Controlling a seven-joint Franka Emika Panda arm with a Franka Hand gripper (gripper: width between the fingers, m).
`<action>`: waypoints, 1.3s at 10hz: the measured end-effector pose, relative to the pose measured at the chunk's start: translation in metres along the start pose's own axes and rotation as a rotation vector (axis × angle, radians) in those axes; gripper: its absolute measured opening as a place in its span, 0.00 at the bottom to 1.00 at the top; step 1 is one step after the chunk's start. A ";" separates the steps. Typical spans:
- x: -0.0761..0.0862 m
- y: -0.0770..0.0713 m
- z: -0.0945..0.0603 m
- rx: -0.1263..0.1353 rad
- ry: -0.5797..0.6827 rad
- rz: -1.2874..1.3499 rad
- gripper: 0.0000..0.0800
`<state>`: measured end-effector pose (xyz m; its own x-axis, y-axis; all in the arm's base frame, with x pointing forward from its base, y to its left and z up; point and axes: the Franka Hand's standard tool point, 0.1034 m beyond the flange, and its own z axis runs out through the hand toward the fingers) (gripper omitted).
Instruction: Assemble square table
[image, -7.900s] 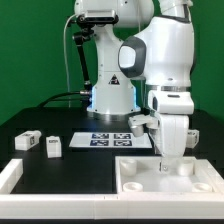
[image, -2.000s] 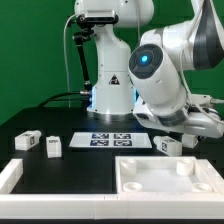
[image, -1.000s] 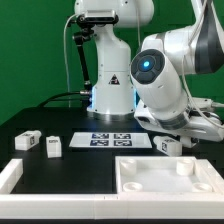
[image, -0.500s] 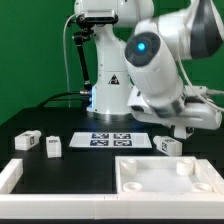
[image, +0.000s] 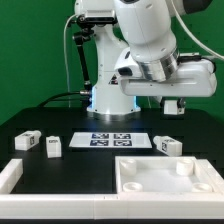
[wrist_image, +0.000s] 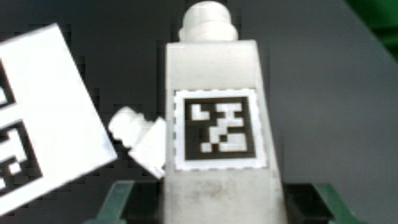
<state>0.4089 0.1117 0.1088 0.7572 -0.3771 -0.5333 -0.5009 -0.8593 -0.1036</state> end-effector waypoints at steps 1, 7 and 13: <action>0.006 -0.002 0.002 0.004 0.091 -0.016 0.36; 0.052 -0.027 -0.079 -0.070 0.488 -0.194 0.36; 0.076 -0.059 -0.111 -0.042 0.831 -0.302 0.36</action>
Offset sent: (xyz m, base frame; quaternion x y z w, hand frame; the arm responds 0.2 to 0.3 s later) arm 0.0946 -0.0456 0.0715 0.0064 0.1123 -0.0737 0.9909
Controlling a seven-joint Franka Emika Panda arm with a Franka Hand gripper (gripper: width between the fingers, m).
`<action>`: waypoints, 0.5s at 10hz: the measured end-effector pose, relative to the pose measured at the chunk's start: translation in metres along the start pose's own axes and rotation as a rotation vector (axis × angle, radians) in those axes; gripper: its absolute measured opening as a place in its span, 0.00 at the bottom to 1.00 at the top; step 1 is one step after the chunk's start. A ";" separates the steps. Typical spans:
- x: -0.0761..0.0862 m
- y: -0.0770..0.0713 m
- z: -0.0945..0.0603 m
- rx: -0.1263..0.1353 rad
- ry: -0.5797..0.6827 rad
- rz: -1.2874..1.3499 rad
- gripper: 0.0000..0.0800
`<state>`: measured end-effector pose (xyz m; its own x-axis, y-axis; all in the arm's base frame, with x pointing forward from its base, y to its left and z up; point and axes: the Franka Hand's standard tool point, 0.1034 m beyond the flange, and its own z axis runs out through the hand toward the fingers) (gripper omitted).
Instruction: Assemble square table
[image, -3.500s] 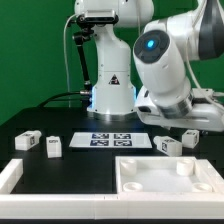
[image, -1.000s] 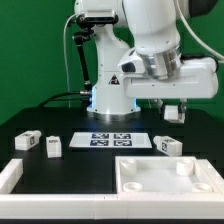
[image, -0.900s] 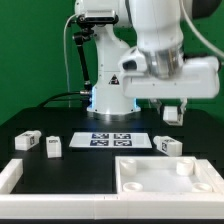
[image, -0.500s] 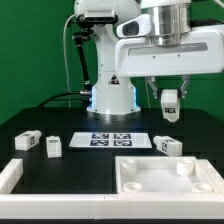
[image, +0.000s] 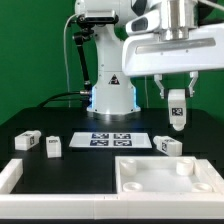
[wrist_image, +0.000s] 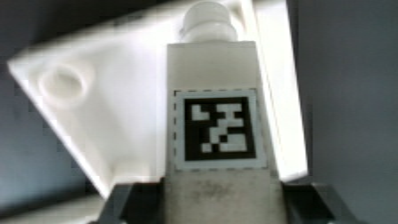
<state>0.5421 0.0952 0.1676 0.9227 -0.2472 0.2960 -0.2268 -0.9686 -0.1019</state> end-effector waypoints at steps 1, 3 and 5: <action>0.020 -0.011 0.001 -0.001 0.076 -0.041 0.36; 0.017 -0.025 0.005 0.007 0.133 -0.096 0.36; 0.018 -0.027 0.004 0.017 0.126 -0.088 0.36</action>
Offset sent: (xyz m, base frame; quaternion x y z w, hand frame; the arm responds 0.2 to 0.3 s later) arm 0.0000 0.0000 0.0000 0.0000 0.0000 0.0000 1.0000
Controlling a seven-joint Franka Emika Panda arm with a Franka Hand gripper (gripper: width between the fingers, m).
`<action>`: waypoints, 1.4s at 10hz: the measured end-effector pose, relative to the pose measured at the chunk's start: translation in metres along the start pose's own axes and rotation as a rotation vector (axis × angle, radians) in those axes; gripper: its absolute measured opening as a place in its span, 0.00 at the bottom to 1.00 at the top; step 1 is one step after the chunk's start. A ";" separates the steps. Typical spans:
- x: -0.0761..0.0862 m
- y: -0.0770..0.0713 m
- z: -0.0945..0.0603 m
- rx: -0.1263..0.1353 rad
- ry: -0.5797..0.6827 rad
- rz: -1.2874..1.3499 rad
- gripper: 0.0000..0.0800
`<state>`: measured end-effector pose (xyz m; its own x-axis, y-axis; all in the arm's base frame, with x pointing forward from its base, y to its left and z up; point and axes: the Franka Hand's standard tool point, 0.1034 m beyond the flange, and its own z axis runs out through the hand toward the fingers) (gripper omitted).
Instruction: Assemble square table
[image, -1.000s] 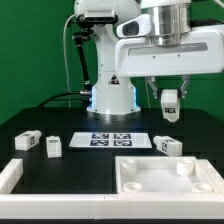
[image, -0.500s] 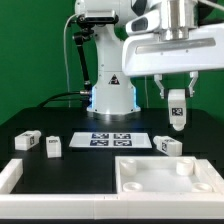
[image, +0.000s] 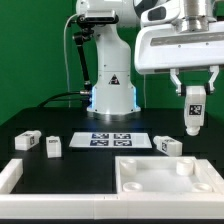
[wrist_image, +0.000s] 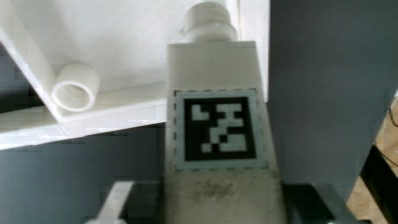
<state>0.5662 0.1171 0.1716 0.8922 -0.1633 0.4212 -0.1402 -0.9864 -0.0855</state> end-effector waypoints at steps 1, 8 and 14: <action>-0.001 0.000 0.001 0.004 -0.004 -0.002 0.36; 0.040 -0.006 0.030 0.043 0.148 -0.066 0.36; 0.036 -0.004 0.056 0.032 0.221 -0.156 0.36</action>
Offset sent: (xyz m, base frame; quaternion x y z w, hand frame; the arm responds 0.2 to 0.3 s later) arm 0.0609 0.0009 0.0004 0.0338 0.1265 -0.0222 0.9911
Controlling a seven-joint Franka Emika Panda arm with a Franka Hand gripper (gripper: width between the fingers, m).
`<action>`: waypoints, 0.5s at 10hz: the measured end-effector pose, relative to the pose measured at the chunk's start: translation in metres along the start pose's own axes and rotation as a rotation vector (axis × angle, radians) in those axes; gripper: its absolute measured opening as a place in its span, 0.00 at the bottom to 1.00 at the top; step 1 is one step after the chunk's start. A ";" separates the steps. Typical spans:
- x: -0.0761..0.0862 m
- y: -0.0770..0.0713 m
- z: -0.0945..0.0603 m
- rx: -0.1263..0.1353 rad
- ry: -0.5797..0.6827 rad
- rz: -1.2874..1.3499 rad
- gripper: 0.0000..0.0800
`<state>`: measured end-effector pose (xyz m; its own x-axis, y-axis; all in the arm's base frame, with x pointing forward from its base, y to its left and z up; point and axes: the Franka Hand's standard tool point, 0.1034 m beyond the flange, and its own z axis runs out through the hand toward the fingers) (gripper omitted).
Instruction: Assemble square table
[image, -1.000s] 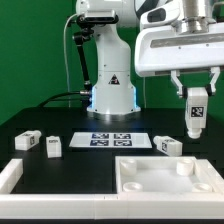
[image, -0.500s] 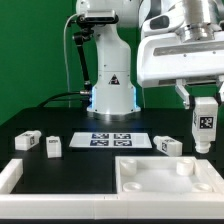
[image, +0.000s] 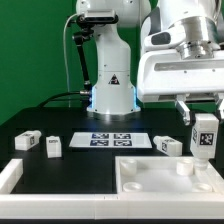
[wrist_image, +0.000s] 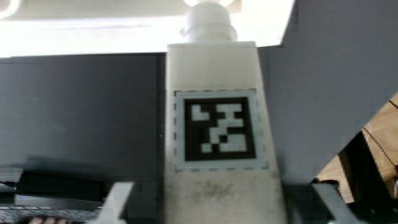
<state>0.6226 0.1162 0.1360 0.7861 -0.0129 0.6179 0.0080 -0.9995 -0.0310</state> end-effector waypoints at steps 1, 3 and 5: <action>-0.002 -0.001 0.002 -0.003 -0.002 0.007 0.36; -0.011 0.002 0.010 -0.013 -0.017 -0.003 0.36; -0.017 0.002 0.016 -0.017 -0.028 -0.022 0.36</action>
Offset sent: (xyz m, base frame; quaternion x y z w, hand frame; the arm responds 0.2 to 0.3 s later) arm 0.0116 -0.0057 -0.0159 0.0081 0.0087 -0.0098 0.9999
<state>0.6197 0.1147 0.1129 0.8027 0.0092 0.5963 0.0146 -0.9999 -0.0043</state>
